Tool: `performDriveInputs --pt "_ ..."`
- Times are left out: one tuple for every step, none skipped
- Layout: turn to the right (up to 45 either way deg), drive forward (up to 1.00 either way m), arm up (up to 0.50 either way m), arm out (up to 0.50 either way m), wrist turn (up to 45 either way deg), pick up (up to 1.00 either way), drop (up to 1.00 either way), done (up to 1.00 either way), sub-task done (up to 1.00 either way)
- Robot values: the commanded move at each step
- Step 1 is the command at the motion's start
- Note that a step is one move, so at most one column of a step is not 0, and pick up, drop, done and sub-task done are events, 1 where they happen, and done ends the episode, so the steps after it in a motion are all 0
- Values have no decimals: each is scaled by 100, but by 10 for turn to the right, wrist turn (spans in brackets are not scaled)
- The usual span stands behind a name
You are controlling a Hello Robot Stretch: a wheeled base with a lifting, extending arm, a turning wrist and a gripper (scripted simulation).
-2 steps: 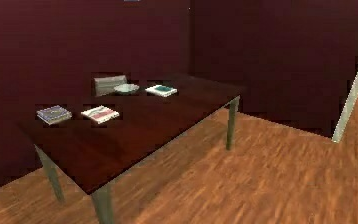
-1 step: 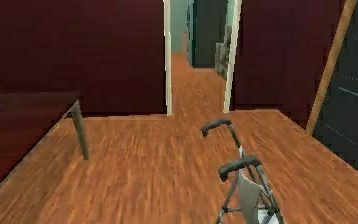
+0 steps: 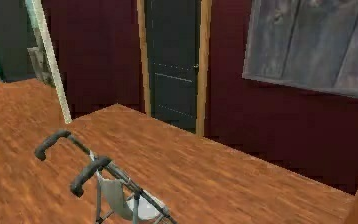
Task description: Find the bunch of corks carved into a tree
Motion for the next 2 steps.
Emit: performDriveInputs --pt "360 0 0 0 0 0 0 0 0" --pt "0 100 0 0 0 0 0 0 0"
